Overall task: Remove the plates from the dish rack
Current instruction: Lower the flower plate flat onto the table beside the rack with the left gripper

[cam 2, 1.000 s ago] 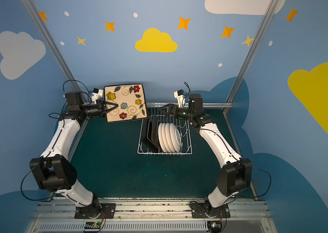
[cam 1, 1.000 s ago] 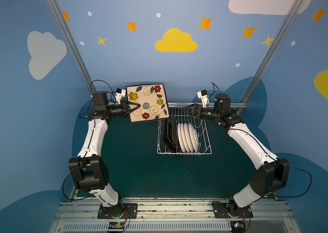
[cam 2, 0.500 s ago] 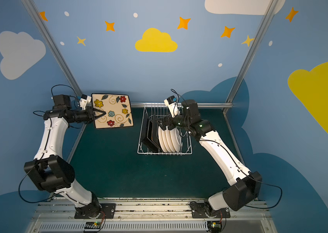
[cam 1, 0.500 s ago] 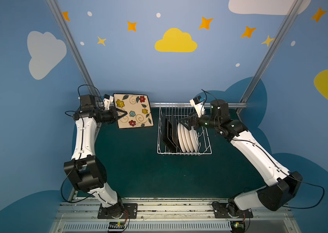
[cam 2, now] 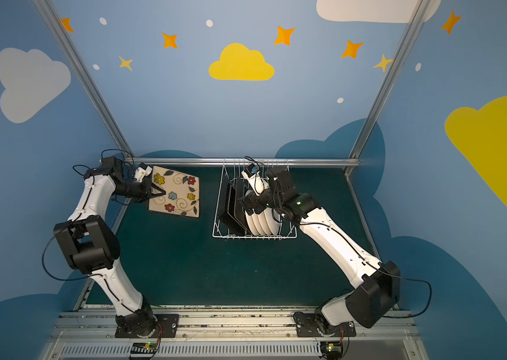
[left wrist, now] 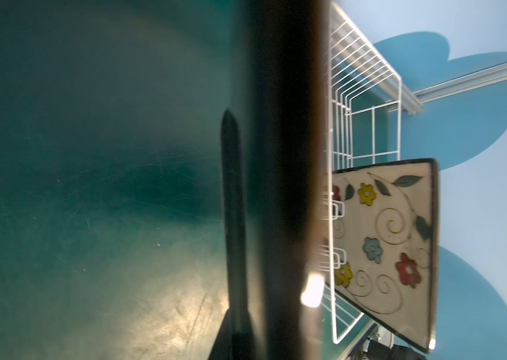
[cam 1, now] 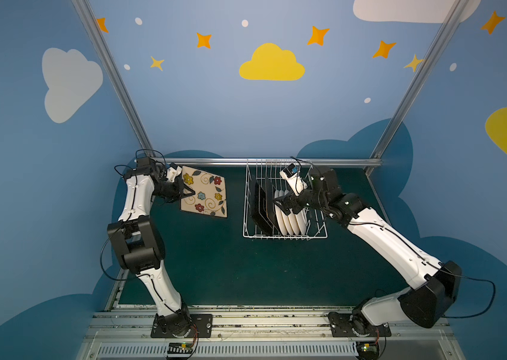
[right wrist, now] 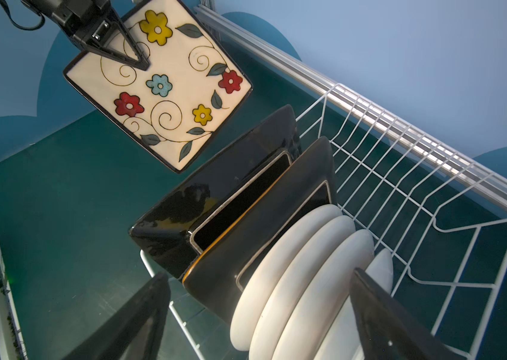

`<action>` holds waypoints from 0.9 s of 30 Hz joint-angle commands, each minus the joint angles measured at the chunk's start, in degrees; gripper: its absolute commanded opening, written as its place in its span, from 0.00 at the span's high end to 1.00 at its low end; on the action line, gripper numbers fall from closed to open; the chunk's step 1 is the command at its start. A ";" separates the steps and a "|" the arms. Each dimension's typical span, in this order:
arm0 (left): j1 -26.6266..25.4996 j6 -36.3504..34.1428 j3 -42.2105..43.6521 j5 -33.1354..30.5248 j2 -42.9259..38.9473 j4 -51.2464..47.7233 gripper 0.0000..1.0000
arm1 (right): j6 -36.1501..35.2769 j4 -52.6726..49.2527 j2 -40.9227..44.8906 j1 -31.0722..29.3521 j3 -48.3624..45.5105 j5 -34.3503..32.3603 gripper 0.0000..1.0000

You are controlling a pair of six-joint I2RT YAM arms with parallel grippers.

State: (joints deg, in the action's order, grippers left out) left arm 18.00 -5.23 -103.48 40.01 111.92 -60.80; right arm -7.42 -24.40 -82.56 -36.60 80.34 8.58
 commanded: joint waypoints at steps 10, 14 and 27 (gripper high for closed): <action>-0.18 -5.01 -7.97 9.36 8.79 1.30 0.97 | -0.22 -0.88 1.02 -0.23 -0.73 -0.93 0.11; -0.47 -5.27 -10.72 9.95 12.84 0.84 0.97 | 0.09 -1.35 0.95 -0.23 -0.32 -1.02 0.11; -1.09 -7.60 -22.39 11.31 24.86 -5.44 0.97 | 0.73 -3.39 1.28 -0.23 -0.13 -1.11 0.09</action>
State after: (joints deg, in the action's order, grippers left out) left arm 17.08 -11.55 -122.21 43.05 137.49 -64.42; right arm -7.49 -26.37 -82.56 -36.60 80.03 7.68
